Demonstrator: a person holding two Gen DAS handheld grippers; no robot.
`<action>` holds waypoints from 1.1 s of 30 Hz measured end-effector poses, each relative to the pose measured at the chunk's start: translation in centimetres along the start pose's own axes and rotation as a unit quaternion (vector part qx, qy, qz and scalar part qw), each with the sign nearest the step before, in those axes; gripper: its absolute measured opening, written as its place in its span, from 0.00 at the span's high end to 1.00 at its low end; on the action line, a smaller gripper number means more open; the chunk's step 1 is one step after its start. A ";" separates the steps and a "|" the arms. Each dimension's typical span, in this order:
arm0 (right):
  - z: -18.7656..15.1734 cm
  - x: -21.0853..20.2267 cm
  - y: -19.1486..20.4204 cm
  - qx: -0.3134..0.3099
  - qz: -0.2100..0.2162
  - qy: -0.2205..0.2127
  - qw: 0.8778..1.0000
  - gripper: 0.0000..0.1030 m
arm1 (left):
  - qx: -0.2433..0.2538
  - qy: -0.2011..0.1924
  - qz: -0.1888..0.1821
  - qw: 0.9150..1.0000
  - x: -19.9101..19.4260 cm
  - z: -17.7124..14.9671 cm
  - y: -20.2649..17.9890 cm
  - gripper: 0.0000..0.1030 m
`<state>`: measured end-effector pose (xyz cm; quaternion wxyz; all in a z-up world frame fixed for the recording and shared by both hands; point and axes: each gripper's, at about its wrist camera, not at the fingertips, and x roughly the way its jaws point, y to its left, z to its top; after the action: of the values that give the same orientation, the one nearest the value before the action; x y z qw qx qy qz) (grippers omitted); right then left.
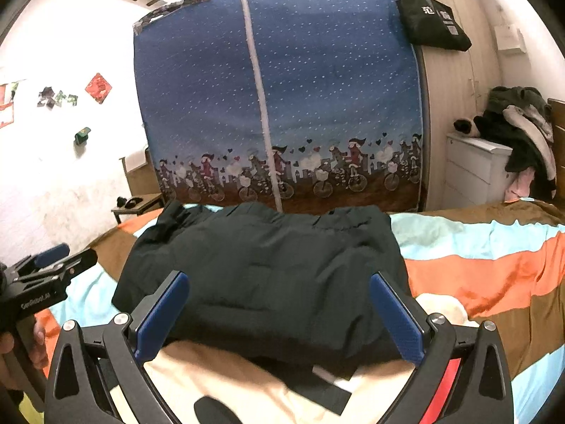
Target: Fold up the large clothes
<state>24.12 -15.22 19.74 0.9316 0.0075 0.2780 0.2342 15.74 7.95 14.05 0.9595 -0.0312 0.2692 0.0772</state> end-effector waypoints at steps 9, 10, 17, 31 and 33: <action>-2.2 -1.4 0.4 -0.003 -0.001 0.007 1.000 0.00 | 0.001 0.019 0.005 1.000 -1.1 -3.8 -0.3 0.20; -2.2 -1.4 0.4 -0.003 0.000 0.006 1.000 0.00 | 0.000 0.020 0.006 1.000 -1.2 -4.1 -0.3 0.20; -3.1 -1.9 1.0 -0.012 0.012 0.003 1.000 0.00 | 0.001 0.018 0.011 1.000 -2.2 -5.1 -0.6 0.20; -6.8 -0.8 1.3 -0.012 0.032 0.059 0.998 0.00 | 0.009 0.055 0.017 0.998 -2.0 -9.7 -1.0 0.20; -6.9 -0.7 1.1 -0.008 0.034 0.062 0.997 0.00 | 0.012 0.058 0.020 0.998 -1.9 -10.0 -1.1 0.20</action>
<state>19.56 -15.29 14.44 0.9039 -0.0046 0.3332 0.2681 9.19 5.56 6.60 0.9410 -0.0183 0.3255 0.0909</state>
